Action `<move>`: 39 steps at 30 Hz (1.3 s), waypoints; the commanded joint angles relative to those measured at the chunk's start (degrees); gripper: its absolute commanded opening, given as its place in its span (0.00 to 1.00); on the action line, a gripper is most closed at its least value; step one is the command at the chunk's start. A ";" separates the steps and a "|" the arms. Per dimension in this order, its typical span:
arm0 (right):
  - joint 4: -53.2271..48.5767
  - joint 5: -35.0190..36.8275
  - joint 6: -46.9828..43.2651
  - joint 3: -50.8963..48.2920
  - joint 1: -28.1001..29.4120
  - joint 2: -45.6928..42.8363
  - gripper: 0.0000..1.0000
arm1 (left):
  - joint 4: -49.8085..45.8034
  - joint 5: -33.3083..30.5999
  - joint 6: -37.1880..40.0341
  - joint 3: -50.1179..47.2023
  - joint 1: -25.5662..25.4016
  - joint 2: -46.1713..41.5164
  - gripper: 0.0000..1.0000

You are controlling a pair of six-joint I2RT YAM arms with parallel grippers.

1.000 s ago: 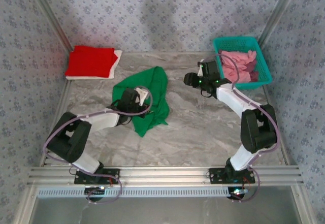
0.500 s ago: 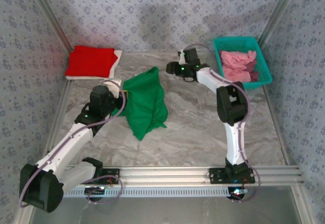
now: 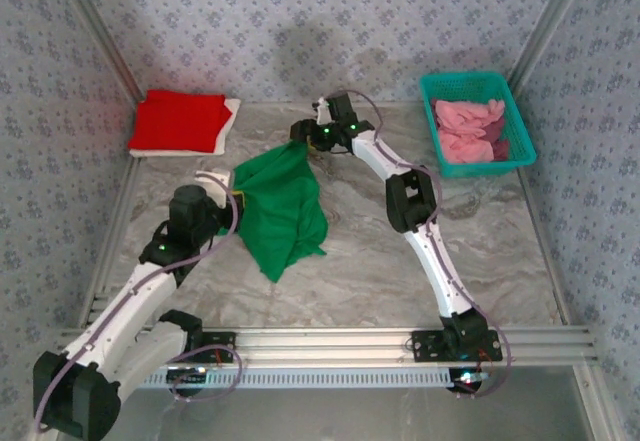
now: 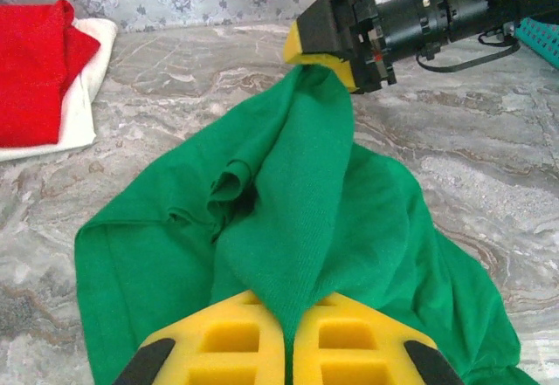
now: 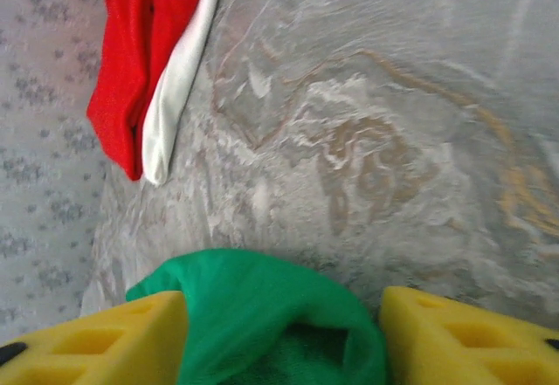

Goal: Fold and stack the t-shirts

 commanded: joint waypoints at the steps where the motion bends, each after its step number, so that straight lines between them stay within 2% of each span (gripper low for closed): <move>1: -3.14 -4.29 0.56 4.95 -0.65 0.08 0.48 | 2.31 -0.93 -1.11 -0.97 0.39 -2.83 0.00; 3: -2.73 -4.73 2.36 5.54 -1.41 0.06 0.14 | 2.89 -1.02 -1.15 -1.69 0.39 -3.84 0.00; 4: -3.02 -5.20 3.46 5.97 -1.78 -0.05 0.03 | 2.83 -1.30 -1.15 -1.82 0.43 -4.26 0.00; 5: -3.58 -5.72 3.95 6.22 -2.04 -0.44 0.00 | 2.59 -1.52 -1.19 -1.83 0.39 -4.50 0.00; 8: -5.59 -5.25 2.68 3.53 -2.73 -5.47 0.00 | 2.21 -2.49 -0.90 -2.14 0.39 -5.74 0.00; 12: -3.78 -2.34 0.62 -7.01 -3.29 -17.15 0.00 | 3.46 -3.18 -0.30 -3.14 0.52 -6.87 0.00; 17: -0.09 0.93 -3.61 -24.13 -3.83 -32.56 0.00 | 4.75 -2.42 0.40 -1.68 0.65 -6.44 0.00; 24: 5.29 12.25 -9.70 -48.63 -2.84 -58.94 0.00 | 3.28 1.42 4.20 4.03 0.74 -9.22 0.00; 29: 4.03 26.24 -19.26 -59.72 2.25 -77.91 0.00 | 0.97 4.72 7.38 9.14 0.66 -13.16 0.00; 33: 3.01 34.61 -23.11 -64.23 7.54 -88.60 0.00 | -0.34 10.73 8.41 13.46 0.57 -15.28 0.00; 36: 1.22 42.33 -27.16 -65.75 13.35 -95.52 0.00 | -4.06 15.19 9.06 18.46 0.48 -15.75 0.00; 39: 1.58 53.09 -30.61 -68.06 20.21 -102.62 0.00 | -8.77 17.50 10.15 24.24 0.23 -16.07 0.00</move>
